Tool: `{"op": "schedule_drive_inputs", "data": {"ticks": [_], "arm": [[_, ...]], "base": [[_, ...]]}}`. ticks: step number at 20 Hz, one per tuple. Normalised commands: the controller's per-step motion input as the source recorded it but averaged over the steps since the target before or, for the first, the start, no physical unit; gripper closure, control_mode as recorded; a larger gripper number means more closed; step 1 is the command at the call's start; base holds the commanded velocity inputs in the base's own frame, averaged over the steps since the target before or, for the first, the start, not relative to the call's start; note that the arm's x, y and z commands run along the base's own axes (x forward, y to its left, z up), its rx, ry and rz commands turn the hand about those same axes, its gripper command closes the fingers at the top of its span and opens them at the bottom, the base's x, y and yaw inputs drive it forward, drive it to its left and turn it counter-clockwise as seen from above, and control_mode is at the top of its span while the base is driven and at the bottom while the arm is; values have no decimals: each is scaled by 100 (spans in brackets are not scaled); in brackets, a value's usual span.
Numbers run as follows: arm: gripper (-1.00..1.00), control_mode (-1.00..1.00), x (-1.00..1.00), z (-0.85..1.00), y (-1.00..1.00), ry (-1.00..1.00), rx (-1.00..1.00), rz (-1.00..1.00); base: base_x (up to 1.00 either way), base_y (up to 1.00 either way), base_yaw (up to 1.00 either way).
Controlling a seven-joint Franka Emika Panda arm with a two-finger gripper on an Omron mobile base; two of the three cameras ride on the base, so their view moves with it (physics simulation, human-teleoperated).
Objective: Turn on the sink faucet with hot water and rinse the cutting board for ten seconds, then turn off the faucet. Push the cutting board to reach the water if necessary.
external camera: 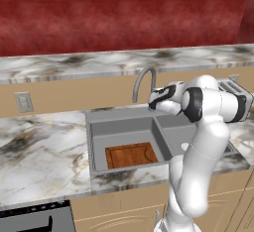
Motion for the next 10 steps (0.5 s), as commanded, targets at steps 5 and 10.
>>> {"op": "schedule_drive_inputs", "data": {"ticks": [5, 10], "arm": [[-100, -100, 12, -4, -5, 0, 2, 0], [-100, -100, 7, -3, -7, 0, 1, 0]], "base": [[0, 0, 0], [0, 0, 0]]}}
